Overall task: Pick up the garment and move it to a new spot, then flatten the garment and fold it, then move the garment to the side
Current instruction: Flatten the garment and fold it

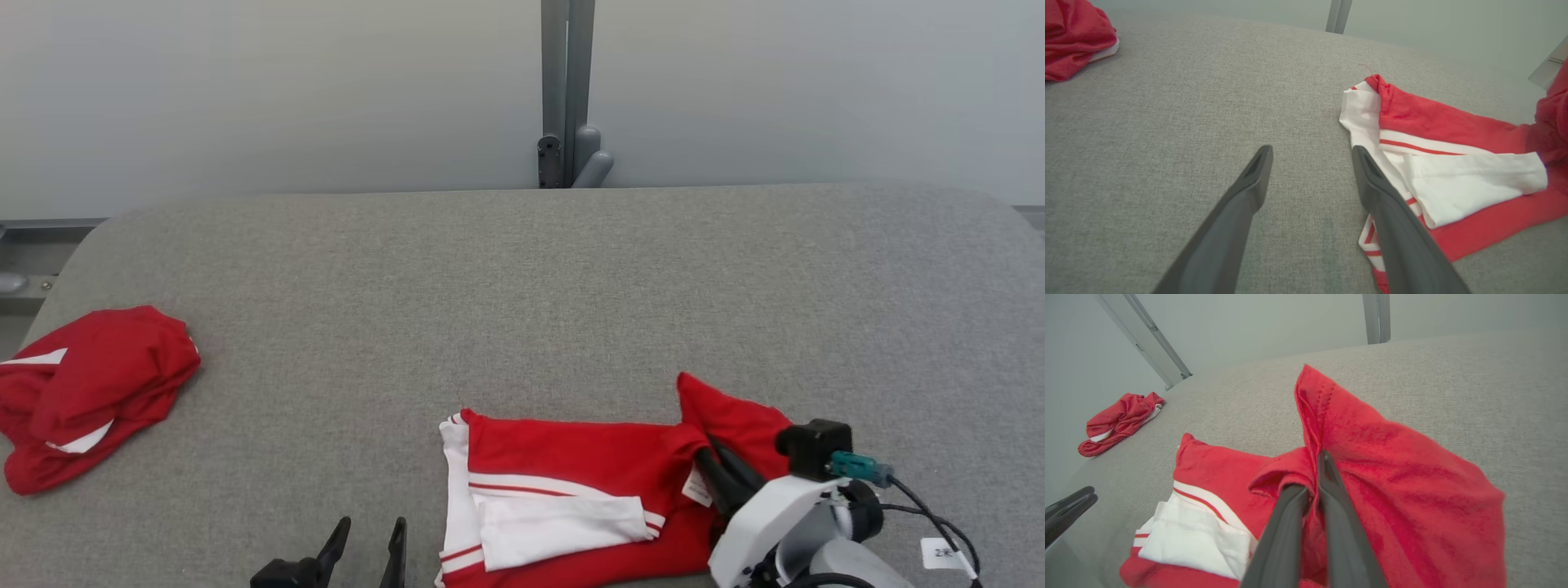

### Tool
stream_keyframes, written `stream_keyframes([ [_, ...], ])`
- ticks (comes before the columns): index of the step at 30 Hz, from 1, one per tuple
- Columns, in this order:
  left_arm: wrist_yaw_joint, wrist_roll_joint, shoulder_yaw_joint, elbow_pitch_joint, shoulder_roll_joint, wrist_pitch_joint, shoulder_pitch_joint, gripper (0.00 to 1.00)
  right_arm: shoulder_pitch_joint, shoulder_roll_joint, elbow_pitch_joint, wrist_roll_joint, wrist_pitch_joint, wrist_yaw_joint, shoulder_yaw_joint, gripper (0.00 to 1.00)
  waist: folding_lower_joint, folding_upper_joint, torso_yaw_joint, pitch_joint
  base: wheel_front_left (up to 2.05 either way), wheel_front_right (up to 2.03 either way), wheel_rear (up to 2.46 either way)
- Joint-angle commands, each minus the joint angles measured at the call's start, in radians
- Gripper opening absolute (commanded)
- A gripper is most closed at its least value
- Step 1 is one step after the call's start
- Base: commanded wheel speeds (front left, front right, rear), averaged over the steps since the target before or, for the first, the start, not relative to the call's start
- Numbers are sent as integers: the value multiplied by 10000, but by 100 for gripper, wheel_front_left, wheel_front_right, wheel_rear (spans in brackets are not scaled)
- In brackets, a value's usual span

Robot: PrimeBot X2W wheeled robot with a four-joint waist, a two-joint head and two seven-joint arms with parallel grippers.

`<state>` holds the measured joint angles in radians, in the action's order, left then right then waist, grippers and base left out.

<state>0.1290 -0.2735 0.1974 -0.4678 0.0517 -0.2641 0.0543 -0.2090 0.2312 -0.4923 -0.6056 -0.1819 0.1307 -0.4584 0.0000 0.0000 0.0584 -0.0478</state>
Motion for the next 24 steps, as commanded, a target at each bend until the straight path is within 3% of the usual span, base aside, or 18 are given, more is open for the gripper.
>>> stream_keyframes([
  [1, 31, -105, 70, -40, 13, 2, -144, 100, -81, -74, 191, -227, 94, -2, -356, 0, 0, 0, 138, -1, 0, 0, 0],
  [11, 31, -64, 325, -220, 86, 2, -321, 100, -937, -936, -246, -970, 188, -2, -3037, 0, 0, 0, 1301, 14, 0, 0, 0],
  [20, 31, -182, 532, -373, 147, 2, -300, 100, -1979, -1701, -2342, -1106, -592, -2, -3667, 0, 0, 0, 2106, 121, 0, 0, 0],
  [21, 31, -165, 538, -369, 155, 2, -315, 100, -2048, -1731, -2505, -1153, -638, -2, -3740, 21, 0, 0, 2127, 136, 0, 0, 0],
  [23, 32, -166, 512, -377, 167, 2, -336, 100, -2173, -1756, -2744, -1241, -699, -2, -3877, 100, 0, 0, 2141, 158, 0, 0, 0],
  [24, 32, -179, 479, -383, 181, 2, -339, 100, -2202, -1771, -2796, -1354, -733, -2, -3925, 100, 0, 0, 2125, 159, 0, 0, 0],
])
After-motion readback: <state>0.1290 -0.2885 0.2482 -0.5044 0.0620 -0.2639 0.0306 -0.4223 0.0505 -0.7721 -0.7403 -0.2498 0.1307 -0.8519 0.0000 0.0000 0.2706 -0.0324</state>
